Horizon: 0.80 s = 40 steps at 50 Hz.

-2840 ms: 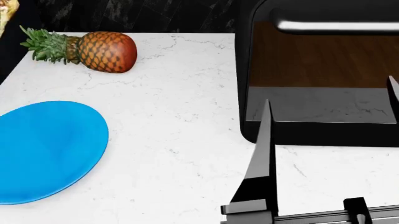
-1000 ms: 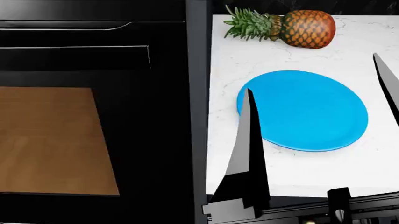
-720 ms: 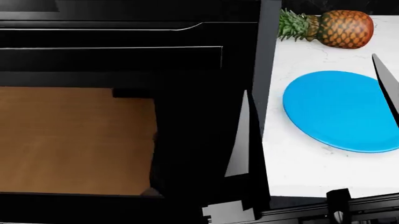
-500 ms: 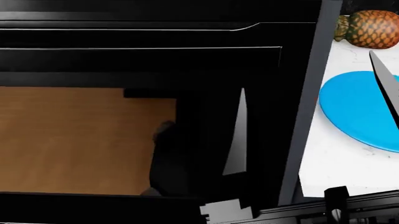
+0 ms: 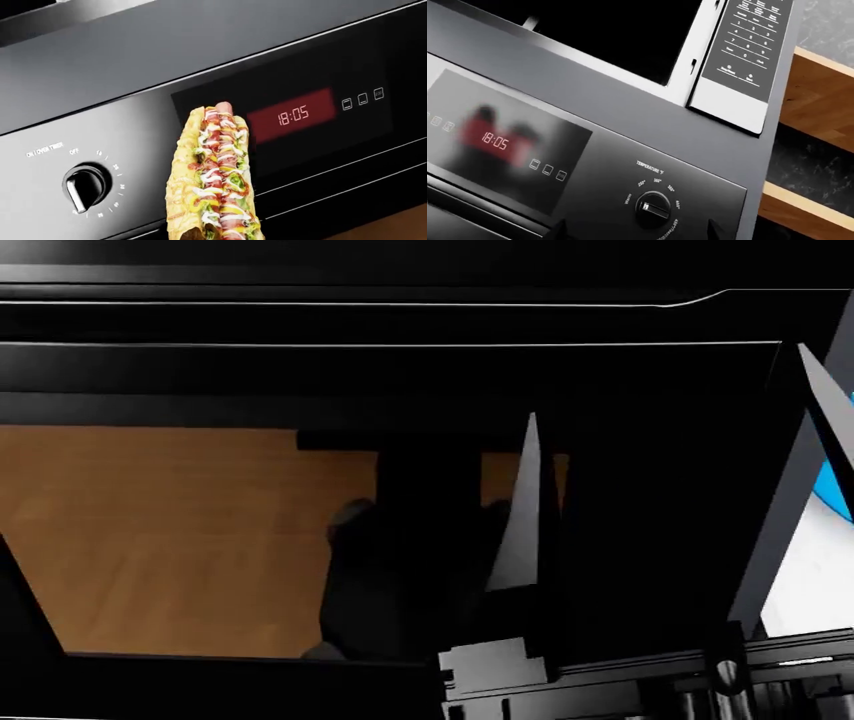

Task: Pick the hot dog from the counter and place it in the microwave.

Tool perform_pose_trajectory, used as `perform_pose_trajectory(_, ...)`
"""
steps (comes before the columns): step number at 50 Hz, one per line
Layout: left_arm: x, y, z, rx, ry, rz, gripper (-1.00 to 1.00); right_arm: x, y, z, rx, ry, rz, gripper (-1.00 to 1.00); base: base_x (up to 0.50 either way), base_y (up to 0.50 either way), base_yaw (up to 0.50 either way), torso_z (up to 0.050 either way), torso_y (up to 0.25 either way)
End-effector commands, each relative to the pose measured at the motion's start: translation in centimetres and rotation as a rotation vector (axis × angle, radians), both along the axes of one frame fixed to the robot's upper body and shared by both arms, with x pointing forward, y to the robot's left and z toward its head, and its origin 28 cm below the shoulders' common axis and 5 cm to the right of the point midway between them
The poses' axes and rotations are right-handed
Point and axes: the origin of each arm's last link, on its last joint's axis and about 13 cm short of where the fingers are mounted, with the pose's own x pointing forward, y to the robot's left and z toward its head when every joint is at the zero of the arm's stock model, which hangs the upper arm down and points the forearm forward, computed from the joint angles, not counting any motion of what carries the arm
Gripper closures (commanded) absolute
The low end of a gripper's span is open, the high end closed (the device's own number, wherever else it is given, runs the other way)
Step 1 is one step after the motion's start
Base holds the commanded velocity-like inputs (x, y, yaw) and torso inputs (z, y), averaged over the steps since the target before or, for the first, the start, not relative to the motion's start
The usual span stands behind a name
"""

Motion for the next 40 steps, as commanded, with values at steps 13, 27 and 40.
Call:
perform_pose_trajectory(13,1.2,-0.1,18.7,0.045,-0.627,0.025,1.0,3.7,0.8,-0.6,0.085,-0.04,0.011,-1.0,0.0,0.0,0.0,0.0,0.0)
perform_pose_trajectory(27,7.3,-0.2,28.1,-0.033,-0.66,0.195,1.0,3.6,0.4,-0.1,0.088,-0.057,0.004,-1.0,0.0,0.0,0.0,0.0,0.0)
perform_pose_trajectory(40,11.5,-4.2,26.0,-0.098,-0.427,0.229,1.0,3.0,0.2,0.6,0.1,-0.074,-0.001,-1.0,0.0,0.0,0.0,0.0,0.0)
